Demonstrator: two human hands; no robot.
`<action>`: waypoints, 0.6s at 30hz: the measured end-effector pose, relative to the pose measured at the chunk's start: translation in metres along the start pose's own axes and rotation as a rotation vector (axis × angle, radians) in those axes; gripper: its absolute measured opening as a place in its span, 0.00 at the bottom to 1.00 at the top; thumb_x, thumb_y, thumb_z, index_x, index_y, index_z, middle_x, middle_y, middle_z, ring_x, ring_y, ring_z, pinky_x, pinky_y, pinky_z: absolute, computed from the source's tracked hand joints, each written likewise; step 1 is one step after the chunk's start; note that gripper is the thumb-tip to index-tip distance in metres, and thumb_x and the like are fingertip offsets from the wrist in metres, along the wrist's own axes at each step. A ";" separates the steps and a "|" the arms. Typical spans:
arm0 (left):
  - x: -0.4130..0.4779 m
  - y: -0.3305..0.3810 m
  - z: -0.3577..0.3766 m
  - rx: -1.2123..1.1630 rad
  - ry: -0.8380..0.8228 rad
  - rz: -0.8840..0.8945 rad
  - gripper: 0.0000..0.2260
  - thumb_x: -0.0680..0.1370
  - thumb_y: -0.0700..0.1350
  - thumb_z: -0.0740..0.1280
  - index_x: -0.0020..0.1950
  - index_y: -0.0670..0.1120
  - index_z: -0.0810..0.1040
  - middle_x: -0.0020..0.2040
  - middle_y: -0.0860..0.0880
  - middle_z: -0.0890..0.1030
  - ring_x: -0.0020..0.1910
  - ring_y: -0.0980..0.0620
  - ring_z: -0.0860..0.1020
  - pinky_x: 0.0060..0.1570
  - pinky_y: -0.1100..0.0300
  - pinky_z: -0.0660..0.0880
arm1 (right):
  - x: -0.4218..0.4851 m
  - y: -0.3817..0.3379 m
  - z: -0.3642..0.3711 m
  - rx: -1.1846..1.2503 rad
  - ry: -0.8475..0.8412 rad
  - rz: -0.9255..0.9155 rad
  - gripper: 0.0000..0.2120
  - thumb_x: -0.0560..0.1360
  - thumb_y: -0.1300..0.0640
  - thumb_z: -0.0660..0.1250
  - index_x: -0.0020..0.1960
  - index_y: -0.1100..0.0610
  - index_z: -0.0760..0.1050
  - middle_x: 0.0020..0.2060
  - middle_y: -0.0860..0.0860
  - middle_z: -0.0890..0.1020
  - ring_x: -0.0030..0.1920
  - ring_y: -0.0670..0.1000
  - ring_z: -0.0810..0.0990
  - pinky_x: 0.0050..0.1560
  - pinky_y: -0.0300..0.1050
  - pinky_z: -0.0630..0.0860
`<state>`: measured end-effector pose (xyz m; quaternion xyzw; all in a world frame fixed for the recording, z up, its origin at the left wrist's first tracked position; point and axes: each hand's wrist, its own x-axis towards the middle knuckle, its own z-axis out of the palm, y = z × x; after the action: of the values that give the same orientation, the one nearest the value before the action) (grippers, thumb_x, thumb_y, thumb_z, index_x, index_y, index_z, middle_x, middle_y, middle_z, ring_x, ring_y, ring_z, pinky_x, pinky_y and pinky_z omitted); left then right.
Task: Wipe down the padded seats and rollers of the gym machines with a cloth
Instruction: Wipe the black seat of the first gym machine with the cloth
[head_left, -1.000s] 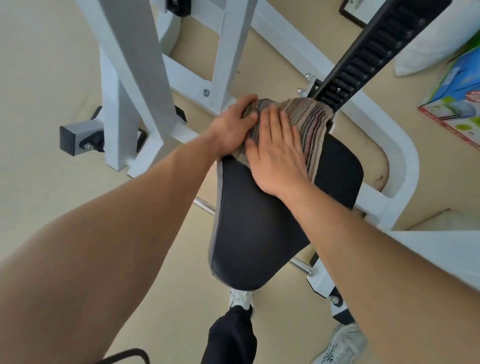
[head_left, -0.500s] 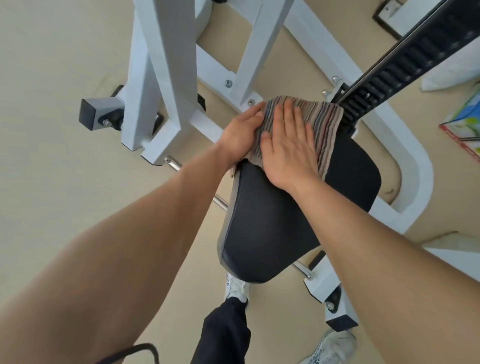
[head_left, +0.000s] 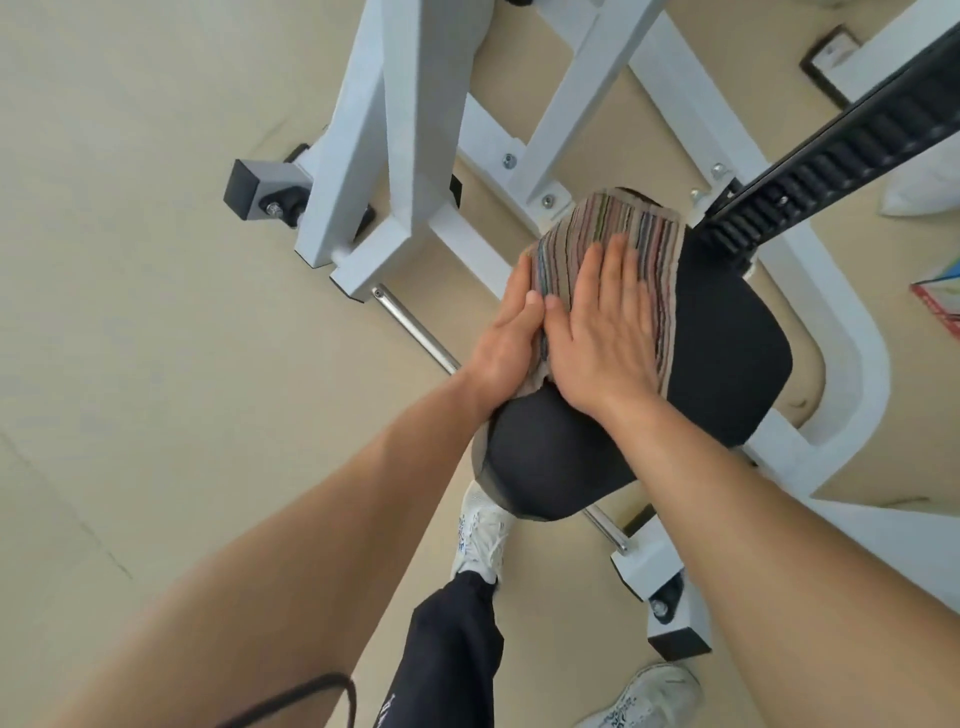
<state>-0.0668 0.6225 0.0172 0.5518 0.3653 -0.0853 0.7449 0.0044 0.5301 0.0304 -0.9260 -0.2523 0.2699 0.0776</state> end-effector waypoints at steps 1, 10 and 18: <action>-0.020 -0.004 -0.001 -0.013 -0.020 -0.017 0.25 0.86 0.51 0.51 0.82 0.50 0.51 0.80 0.55 0.60 0.79 0.58 0.57 0.80 0.57 0.51 | -0.021 -0.003 0.002 -0.012 0.000 -0.031 0.35 0.83 0.41 0.40 0.82 0.60 0.38 0.82 0.57 0.40 0.82 0.54 0.38 0.80 0.52 0.39; -0.066 -0.005 -0.011 0.064 0.001 -0.136 0.21 0.87 0.52 0.49 0.80 0.55 0.59 0.69 0.57 0.72 0.66 0.59 0.72 0.57 0.76 0.69 | -0.047 0.000 0.004 -0.004 -0.052 -0.189 0.31 0.84 0.42 0.43 0.83 0.53 0.40 0.82 0.50 0.40 0.82 0.49 0.39 0.81 0.50 0.39; -0.071 -0.007 -0.003 -0.009 0.035 -0.054 0.20 0.87 0.48 0.51 0.80 0.52 0.61 0.72 0.58 0.69 0.70 0.59 0.69 0.68 0.73 0.65 | -0.060 -0.009 0.018 -0.067 0.059 -0.138 0.31 0.84 0.43 0.40 0.83 0.55 0.43 0.82 0.54 0.46 0.82 0.54 0.44 0.81 0.54 0.44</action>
<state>-0.1226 0.6036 0.0569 0.5397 0.3933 -0.0940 0.7384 -0.0525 0.5077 0.0455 -0.9160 -0.3222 0.2280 0.0723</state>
